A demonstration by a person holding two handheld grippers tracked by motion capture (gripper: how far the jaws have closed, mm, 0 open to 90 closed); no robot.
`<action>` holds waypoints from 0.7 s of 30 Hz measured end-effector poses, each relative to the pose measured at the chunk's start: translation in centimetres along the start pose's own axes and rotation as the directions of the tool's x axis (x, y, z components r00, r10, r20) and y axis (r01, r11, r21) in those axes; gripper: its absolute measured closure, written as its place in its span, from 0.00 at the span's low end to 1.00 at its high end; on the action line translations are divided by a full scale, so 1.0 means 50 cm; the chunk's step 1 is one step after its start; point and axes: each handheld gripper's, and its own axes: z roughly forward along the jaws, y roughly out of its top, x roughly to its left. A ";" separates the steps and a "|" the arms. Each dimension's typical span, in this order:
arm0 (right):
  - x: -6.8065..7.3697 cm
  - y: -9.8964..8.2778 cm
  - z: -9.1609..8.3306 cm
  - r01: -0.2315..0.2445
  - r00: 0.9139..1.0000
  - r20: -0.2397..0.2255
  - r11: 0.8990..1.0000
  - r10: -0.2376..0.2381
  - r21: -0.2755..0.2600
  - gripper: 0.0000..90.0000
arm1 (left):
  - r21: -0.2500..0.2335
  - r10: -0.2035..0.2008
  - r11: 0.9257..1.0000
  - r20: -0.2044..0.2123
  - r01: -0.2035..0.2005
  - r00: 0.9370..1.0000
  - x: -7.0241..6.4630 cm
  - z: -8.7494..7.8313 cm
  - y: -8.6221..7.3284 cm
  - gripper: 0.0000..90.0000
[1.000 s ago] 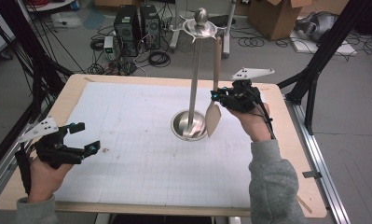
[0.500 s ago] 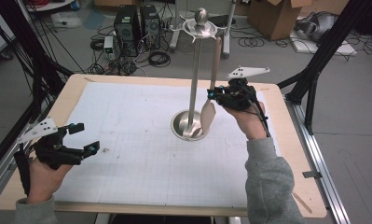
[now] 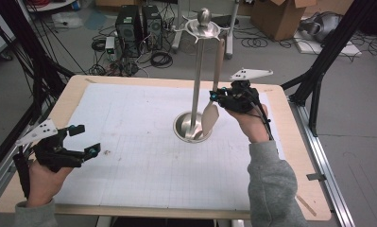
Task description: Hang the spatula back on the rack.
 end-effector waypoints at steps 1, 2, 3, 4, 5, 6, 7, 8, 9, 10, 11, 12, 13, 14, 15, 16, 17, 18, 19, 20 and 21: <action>0.001 0.000 -0.002 -0.006 1.000 -0.002 1.000 0.006 -0.003 0.80 | 0.000 0.000 1.000 0.000 0.000 1.000 0.000 0.000 0.000 0.02; 0.001 0.001 -0.005 -0.007 1.000 -0.003 1.000 0.007 -0.013 0.78 | -0.001 -0.001 1.000 0.002 0.001 1.000 0.001 0.000 0.001 0.02; 0.002 0.002 -0.008 -0.006 1.000 -0.003 1.000 0.006 -0.020 0.74 | -0.003 -0.002 1.000 0.002 0.002 1.000 0.002 0.000 0.001 0.02; 0.004 0.002 -0.011 -0.012 1.000 0.001 1.000 0.012 -0.023 0.70 | -0.005 -0.003 1.000 0.003 0.003 1.000 0.002 0.000 0.002 0.02; 0.004 0.002 -0.014 -0.015 1.000 -0.001 1.000 0.015 -0.025 0.67 | -0.006 -0.003 1.000 0.004 0.003 1.000 0.003 0.000 0.003 0.02; 0.005 0.002 -0.018 -0.020 1.000 -0.003 0.999 0.020 -0.029 0.63 | -0.011 -0.005 1.000 0.005 0.005 1.000 0.004 0.000 0.003 0.02; 0.006 0.002 -0.022 -0.018 1.000 0.001 0.999 0.018 -0.033 0.57 | -0.013 -0.007 1.000 0.007 0.007 1.000 0.005 0.001 0.004 0.02; 0.007 0.002 -0.026 -0.020 1.000 0.008 0.999 0.020 -0.040 0.51 | -0.015 -0.007 1.000 0.009 0.007 1.000 0.005 0.002 0.005 0.02; 0.009 0.002 -0.031 -0.025 1.000 0.009 0.999 0.025 -0.047 0.46 | -0.014 -0.007 1.000 0.011 0.007 1.000 0.006 0.003 0.006 0.02; 0.010 0.002 -0.037 -0.028 1.000 0.006 0.998 0.028 -0.060 0.42 | -0.017 -0.007 1.000 0.013 0.007 1.000 0.006 0.005 0.007 0.02; 0.013 0.002 -0.044 -0.029 1.000 0.008 0.997 0.030 -0.076 0.38 | -0.017 -0.006 1.000 0.016 0.006 1.000 0.007 0.006 0.008 0.02; 0.016 0.001 -0.050 -0.023 1.000 0.007 0.995 0.024 -0.092 0.35 | -0.020 -0.009 1.000 0.018 0.010 1.000 0.007 0.009 0.008 0.02; 0.019 -0.001 -0.057 -0.019 1.000 0.008 0.994 0.020 -0.112 0.33 | -0.020 -0.011 1.000 0.020 0.012 1.000 0.007 0.011 0.009 0.02; 0.021 -0.004 -0.064 -0.021 1.000 0.003 0.992 0.022 -0.123 0.29 | -0.018 -0.009 1.000 0.022 0.009 1.000 0.007 0.013 0.010 0.02; 0.023 -0.007 -0.068 -0.021 1.000 0.007 0.992 0.022 -0.128 0.23 | -0.019 -0.012 1.000 0.025 0.012 1.000 0.007 0.016 0.010 0.02; 0.025 -0.012 -0.073 -0.017 1.000 0.019 0.991 0.020 -0.131 0.19 | -0.018 -0.009 1.000 0.026 0.010 1.000 0.007 0.018 0.011 0.02; 0.026 -0.016 -0.077 -0.014 0.999 0.027 0.991 0.017 -0.133 0.19 | -0.020 -0.010 1.000 0.032 0.010 0.999 0.007 0.020 0.012 0.02; 0.027 -0.022 -0.081 -0.005 0.999 0.035 0.990 0.011 -0.143 0.18 | -0.024 -0.012 1.000 0.034 0.013 0.999 0.007 0.022 0.013 0.02; 0.027 -0.028 -0.086 0.006 0.999 0.044 0.988 0.000 -0.152 0.17 | -0.022 -0.009 1.000 0.035 0.010 0.999 0.007 0.024 0.014 0.02; 0.028 -0.034 -0.090 0.009 0.999 0.045 0.988 -0.002 -0.155 0.17 | -0.024 -0.008 1.000 0.038 0.009 0.999 0.008 0.026 0.016 0.02; 0.029 -0.041 -0.095 0.012 0.999 0.046 0.987 -0.004 -0.160 0.17 | -0.029 -0.009 1.000 0.040 0.010 0.999 0.008 0.027 0.017 0.02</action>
